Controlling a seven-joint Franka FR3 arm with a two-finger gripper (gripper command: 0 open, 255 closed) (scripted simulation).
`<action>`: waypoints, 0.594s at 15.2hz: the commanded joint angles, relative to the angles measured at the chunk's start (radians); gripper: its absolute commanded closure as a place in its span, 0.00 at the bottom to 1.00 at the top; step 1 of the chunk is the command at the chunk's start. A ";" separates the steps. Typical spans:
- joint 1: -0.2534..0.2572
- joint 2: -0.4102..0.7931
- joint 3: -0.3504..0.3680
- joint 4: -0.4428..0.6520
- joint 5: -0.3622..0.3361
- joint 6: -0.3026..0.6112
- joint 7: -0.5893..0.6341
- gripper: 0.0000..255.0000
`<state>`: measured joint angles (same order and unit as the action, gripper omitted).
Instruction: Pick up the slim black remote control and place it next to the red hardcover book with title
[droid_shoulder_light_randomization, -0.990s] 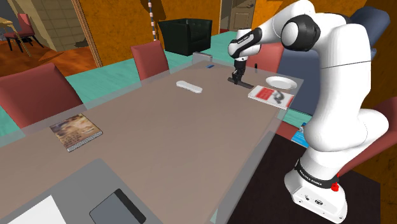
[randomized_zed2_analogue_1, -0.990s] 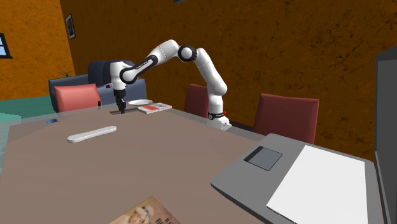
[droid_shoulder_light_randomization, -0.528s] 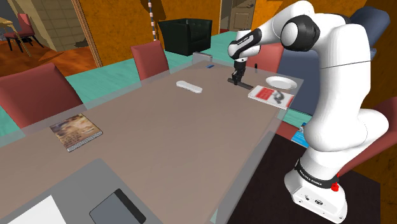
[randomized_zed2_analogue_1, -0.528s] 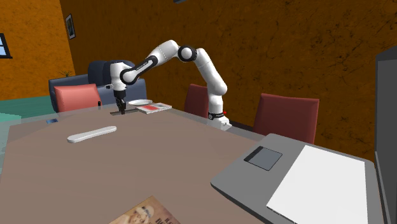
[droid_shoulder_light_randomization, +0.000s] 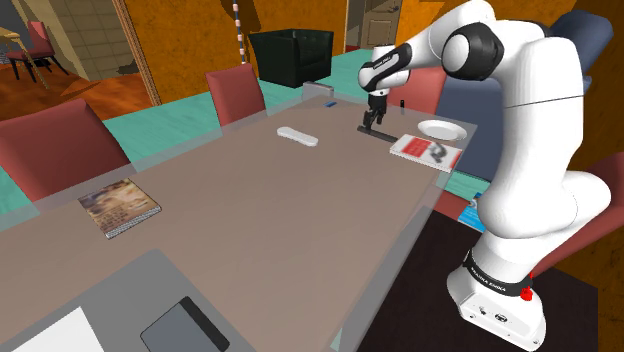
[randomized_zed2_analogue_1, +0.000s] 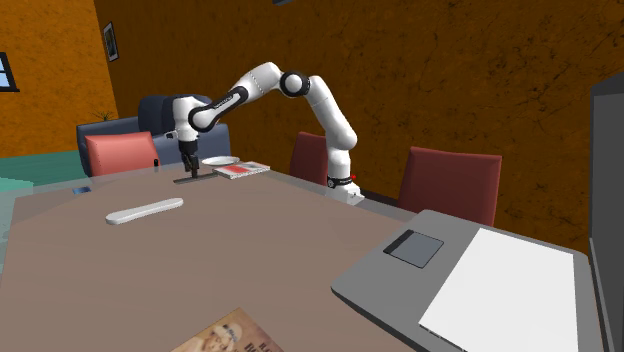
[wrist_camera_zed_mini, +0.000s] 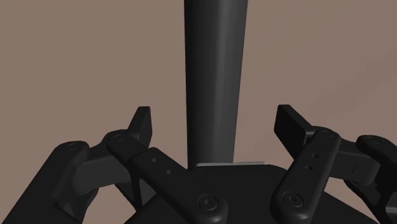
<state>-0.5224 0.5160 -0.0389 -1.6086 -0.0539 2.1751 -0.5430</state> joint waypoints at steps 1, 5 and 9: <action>0.002 -0.027 0.001 0.013 0.000 -0.040 0.001 0.00; 0.005 -0.053 0.001 0.034 0.000 -0.087 0.000 0.00; 0.005 -0.053 0.001 0.034 0.000 -0.087 0.000 0.00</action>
<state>-0.5177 0.4635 -0.0378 -1.5740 -0.0539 2.0881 -0.5424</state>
